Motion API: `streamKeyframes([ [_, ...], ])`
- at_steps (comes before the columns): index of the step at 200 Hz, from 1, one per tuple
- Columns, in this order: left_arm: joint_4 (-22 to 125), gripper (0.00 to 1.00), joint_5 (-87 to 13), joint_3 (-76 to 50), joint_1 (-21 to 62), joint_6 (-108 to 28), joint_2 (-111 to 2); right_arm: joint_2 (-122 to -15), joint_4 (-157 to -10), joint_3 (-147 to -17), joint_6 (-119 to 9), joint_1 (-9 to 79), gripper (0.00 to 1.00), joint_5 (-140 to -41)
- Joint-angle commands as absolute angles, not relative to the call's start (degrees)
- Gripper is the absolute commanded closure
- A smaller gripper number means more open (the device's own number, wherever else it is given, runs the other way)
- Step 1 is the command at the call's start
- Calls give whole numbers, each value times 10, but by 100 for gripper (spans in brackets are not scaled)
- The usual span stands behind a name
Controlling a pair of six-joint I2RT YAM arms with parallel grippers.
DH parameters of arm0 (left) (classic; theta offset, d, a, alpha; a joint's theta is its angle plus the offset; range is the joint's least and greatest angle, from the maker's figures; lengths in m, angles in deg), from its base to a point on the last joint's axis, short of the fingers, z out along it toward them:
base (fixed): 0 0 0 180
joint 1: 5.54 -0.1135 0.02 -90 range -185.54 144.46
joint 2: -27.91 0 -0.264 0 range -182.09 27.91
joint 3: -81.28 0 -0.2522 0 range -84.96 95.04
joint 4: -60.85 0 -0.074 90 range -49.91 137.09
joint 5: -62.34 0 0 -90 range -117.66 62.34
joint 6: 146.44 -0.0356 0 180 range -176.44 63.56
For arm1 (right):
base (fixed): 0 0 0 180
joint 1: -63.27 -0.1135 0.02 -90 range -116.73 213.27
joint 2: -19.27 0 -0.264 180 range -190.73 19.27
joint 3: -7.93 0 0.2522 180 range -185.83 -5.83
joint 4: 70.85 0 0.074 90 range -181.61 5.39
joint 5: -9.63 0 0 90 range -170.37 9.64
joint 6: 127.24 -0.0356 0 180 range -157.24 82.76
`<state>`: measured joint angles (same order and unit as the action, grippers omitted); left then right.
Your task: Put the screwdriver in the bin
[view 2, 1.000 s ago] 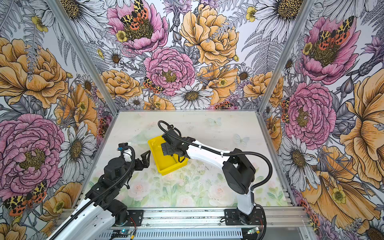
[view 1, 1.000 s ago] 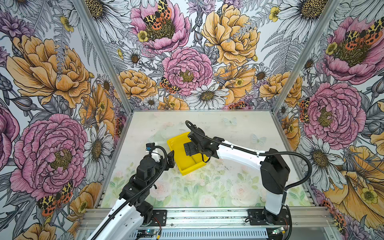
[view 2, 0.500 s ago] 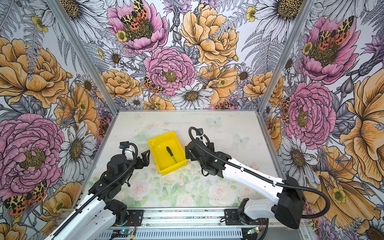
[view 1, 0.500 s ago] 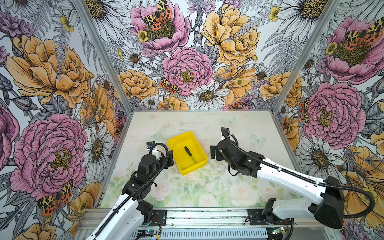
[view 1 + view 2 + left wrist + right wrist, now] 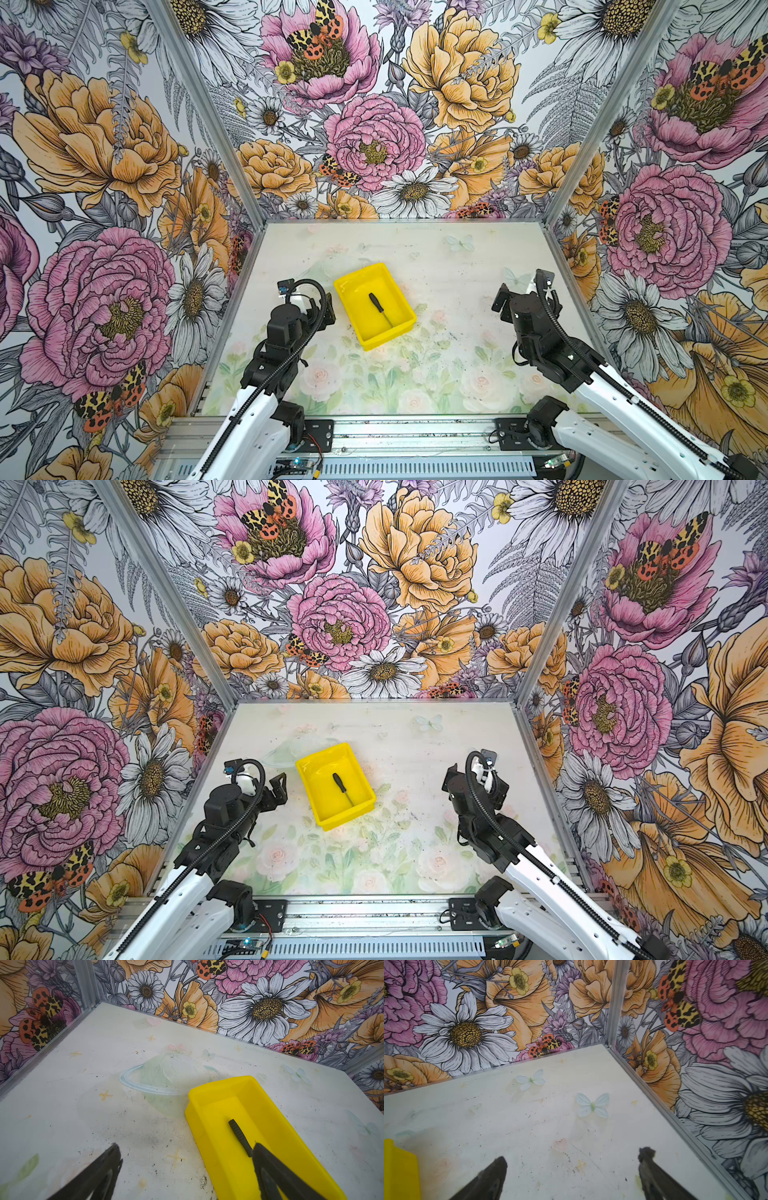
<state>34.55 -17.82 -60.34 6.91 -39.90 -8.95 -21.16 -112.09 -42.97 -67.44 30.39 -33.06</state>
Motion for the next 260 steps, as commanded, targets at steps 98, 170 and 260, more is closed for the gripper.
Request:
streamKeyframes([
  [98, 499, 1, -145, -634, -2, -466, -169, -34, -806, -137, -409, 456, 1, -473],
  [170, 699, 1, -143, -690, -30, -503, -299, -305, -547, -140, -390, 542, 0, -564],
  [260, 837, 1, -189, -637, -72, -496, -467, -548, -392, -227, -372, 588, 1, -636],
])
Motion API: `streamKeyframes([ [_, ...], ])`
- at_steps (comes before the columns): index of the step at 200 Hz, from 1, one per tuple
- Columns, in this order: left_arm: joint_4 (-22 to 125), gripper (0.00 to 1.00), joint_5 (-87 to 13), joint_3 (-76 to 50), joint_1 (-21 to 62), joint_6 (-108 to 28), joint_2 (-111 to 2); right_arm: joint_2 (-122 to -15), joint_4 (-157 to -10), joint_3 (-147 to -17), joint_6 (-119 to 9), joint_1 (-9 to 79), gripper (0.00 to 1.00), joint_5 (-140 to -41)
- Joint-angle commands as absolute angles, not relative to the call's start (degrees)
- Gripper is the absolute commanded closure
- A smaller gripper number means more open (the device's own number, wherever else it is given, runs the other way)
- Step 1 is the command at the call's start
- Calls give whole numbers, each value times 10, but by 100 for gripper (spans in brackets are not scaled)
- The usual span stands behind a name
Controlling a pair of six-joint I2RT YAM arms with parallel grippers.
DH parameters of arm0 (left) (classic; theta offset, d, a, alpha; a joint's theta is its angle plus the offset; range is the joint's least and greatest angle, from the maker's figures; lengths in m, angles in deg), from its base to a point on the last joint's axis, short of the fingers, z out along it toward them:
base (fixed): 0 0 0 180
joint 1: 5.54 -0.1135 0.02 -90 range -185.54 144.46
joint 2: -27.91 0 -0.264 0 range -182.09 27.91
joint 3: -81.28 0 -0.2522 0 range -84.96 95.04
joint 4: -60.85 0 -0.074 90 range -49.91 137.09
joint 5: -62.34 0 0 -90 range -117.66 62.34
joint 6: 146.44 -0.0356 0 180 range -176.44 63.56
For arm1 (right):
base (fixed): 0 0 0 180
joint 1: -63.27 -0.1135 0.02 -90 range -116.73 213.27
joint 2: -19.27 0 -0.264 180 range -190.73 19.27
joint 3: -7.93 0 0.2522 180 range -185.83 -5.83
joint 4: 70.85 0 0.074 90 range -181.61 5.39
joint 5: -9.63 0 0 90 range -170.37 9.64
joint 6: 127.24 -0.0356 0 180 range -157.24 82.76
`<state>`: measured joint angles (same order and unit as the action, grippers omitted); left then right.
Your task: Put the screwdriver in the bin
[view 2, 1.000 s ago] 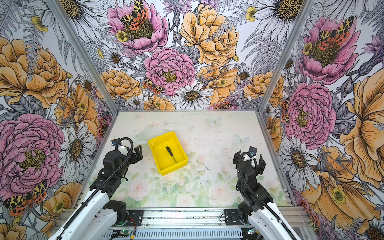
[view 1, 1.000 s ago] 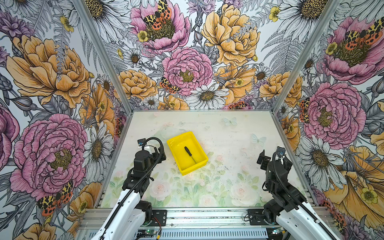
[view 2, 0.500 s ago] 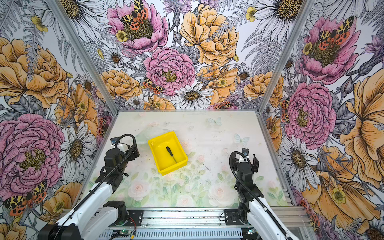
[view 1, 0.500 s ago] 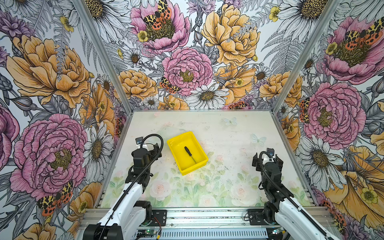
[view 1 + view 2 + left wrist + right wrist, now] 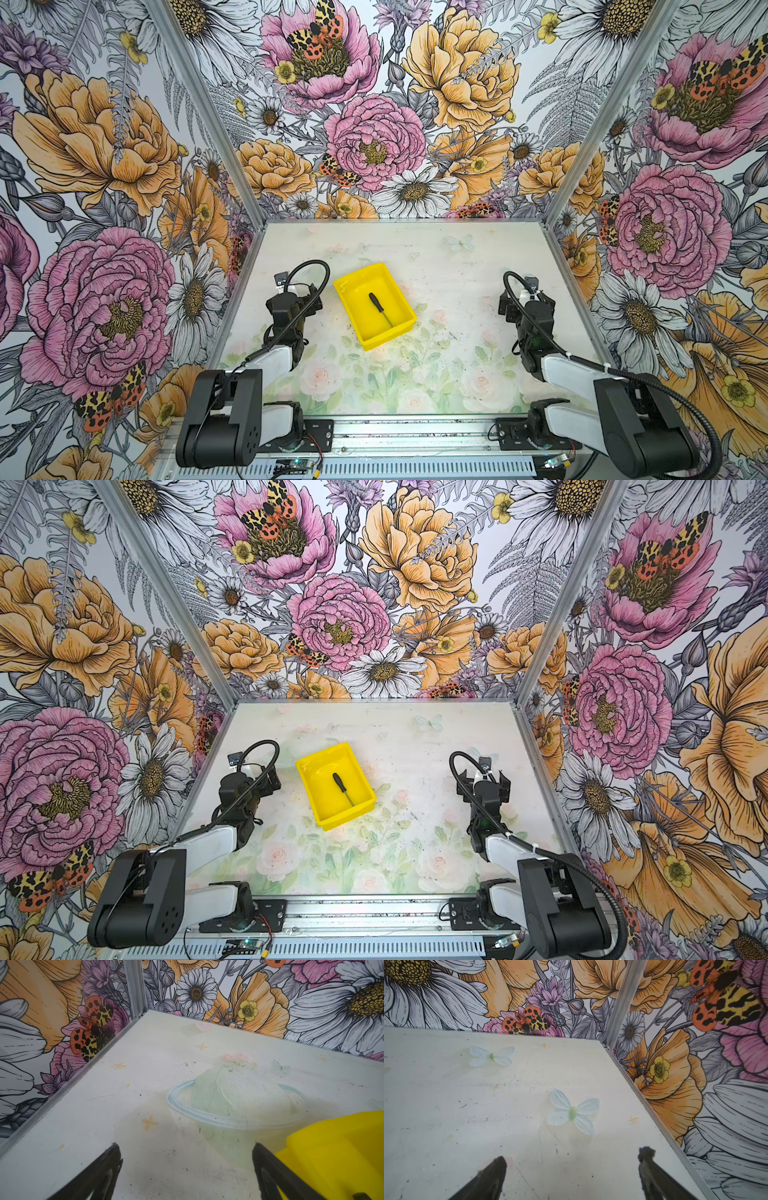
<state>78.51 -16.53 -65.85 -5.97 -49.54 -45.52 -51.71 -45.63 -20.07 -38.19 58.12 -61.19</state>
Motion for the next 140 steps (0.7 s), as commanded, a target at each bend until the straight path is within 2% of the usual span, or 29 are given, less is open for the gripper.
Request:
streamKeyframes([
  [1, 838, 1, -190, -637, -72, -496, -466, -550, -391, -227, -372, 588, 0, -636],
  [30, 876, 1, -203, -644, -85, -496, -479, -579, -387, -248, -383, 591, 0, -652],
  [57, 892, 1, -225, -624, -101, -509, -511, -635, -278, -221, -393, 594, 1, -648],
  [79, 951, 1, -238, -631, -105, -515, -549, -663, -283, -238, -397, 597, 1, -652],
  [98, 939, 2, -246, -623, -96, -531, -555, -691, -284, -254, -395, 601, 1, -660],
  [125, 1068, 1, -270, -658, -86, -551, -616, -687, -333, -274, -416, 615, 0, -663],
  [140, 1022, 1, -258, -647, -82, -555, -602, -689, -341, -280, -425, 625, 0, -668],
])
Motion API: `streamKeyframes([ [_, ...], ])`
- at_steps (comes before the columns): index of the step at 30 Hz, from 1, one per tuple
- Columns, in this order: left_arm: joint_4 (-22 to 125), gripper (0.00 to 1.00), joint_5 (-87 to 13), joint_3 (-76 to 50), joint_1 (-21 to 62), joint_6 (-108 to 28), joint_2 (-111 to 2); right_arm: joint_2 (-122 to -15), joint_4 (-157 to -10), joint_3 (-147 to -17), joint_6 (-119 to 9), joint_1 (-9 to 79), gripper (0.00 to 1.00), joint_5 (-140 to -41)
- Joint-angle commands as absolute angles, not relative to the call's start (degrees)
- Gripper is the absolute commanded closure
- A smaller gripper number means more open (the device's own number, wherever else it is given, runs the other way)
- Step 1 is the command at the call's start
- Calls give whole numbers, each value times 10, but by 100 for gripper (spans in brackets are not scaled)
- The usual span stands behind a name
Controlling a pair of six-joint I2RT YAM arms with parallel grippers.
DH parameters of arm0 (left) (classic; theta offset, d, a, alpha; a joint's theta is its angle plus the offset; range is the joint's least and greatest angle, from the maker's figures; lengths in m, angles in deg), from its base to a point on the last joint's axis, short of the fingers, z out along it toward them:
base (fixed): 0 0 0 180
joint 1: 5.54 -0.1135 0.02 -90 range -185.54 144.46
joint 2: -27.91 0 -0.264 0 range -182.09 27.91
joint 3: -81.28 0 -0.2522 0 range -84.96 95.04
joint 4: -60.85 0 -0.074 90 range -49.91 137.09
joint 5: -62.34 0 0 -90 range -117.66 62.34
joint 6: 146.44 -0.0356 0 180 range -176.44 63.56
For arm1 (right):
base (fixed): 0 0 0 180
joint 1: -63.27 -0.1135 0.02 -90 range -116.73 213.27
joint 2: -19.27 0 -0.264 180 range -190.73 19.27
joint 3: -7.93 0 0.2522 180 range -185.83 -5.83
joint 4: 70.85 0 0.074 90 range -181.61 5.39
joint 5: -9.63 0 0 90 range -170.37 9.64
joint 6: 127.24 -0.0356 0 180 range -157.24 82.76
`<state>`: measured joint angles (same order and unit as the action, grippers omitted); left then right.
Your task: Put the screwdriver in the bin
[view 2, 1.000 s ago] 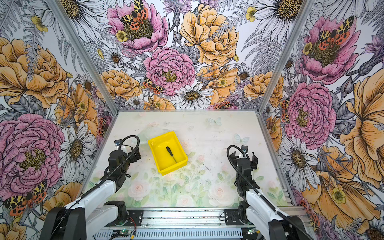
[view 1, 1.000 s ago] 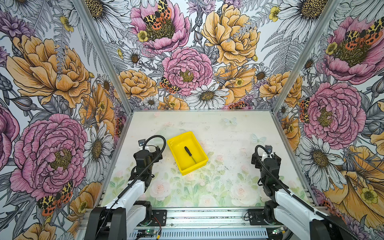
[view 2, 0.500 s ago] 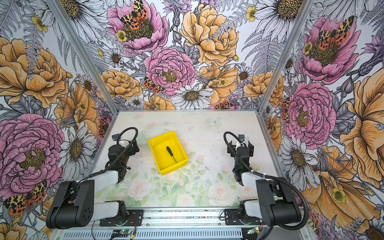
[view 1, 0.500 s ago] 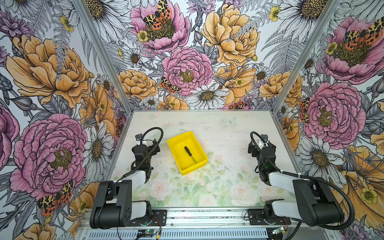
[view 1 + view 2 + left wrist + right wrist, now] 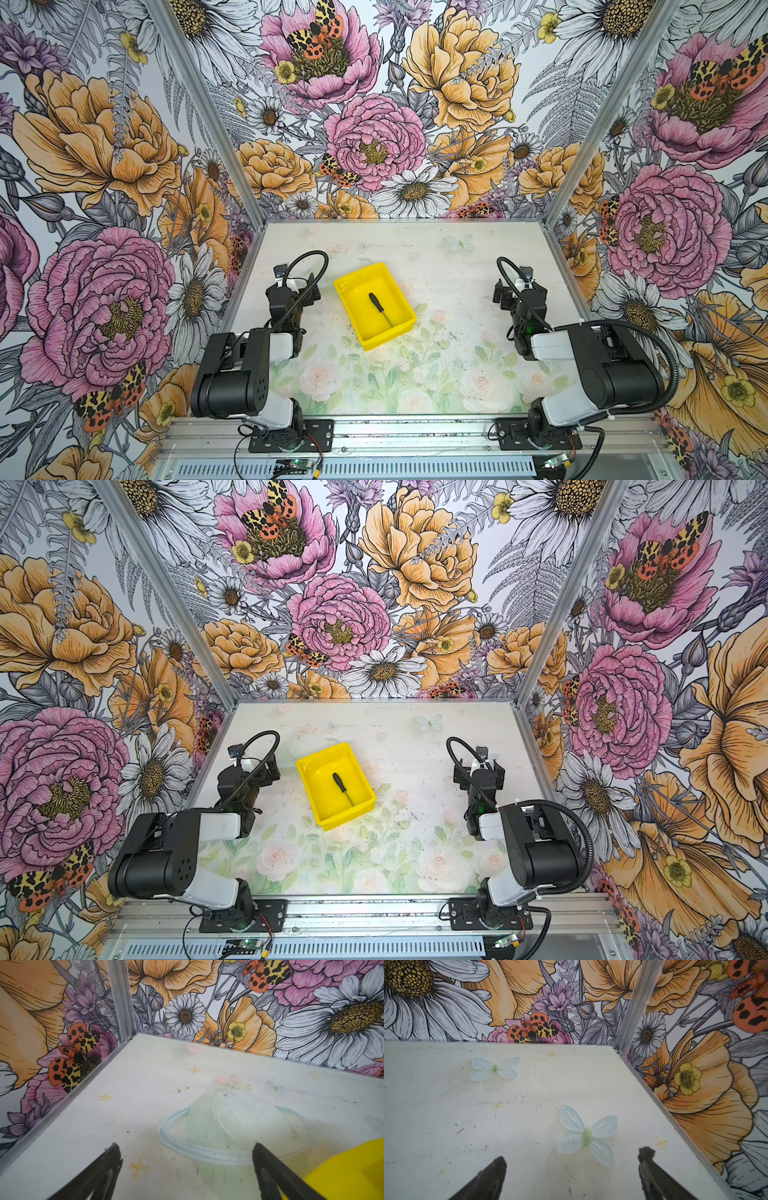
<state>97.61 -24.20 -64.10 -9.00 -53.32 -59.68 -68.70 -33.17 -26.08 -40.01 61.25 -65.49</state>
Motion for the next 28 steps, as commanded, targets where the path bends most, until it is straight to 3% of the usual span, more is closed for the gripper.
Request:
streamKeyframes([
  [1, 1023, 1, -257, -647, -81, -555, -603, -688, -343, -280, -427, 626, 0, -670],
  [7, 1006, 1, -177, -633, -49, -567, -607, -689, -346, -281, -431, 634, 1, -677],
  [28, 1004, 1, -211, -632, -56, -568, -609, -686, -339, -276, -431, 633, 1, -676],
])
